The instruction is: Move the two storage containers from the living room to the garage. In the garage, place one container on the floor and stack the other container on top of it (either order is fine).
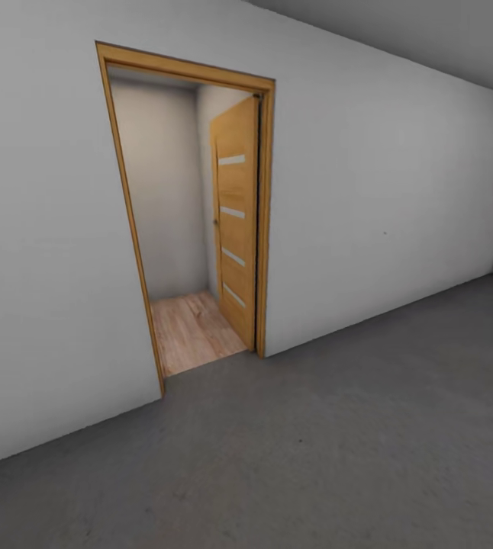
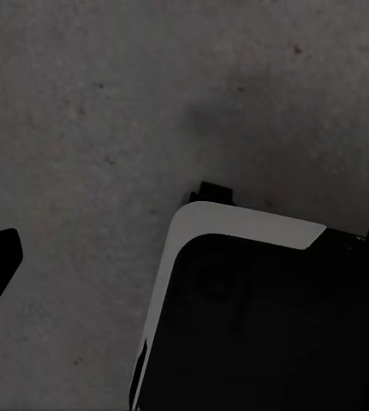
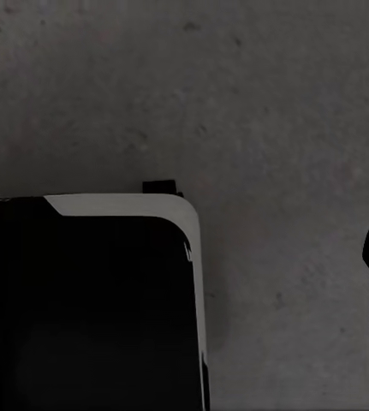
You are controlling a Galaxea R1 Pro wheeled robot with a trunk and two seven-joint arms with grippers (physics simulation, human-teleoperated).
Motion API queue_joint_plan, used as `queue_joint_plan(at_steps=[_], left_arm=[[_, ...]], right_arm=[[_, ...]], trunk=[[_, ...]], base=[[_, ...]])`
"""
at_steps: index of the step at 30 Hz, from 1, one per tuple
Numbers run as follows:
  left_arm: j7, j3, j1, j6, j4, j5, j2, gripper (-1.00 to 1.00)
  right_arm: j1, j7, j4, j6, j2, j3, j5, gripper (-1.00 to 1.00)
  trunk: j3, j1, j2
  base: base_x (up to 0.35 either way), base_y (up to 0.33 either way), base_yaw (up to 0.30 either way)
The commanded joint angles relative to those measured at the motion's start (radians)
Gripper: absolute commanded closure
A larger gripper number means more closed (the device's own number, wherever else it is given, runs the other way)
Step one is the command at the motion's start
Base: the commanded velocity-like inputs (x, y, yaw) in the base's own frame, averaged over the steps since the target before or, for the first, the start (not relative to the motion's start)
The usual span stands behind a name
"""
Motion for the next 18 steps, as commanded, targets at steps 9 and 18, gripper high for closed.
queue_joint_plan(at_steps=[9,18], left_arm=[[0.001,0.002,-0.001,-0.001,0.000,0.004,-0.001,-1.00],[0.001,0.002,-0.001,0.002,0.000,0.003,-0.002,-1.00]], right_arm=[[-0.001,0.000,0.003,-0.005,0.000,0.010,-0.007,-1.00],[-0.001,0.000,0.003,0.000,0.000,0.009,-0.009,-1.00]], trunk=[[-0.001,0.001,-0.001],[-0.001,0.001,-0.001]], base=[[0.296,0.000,-0.001],[0.322,0.000,0.000]])
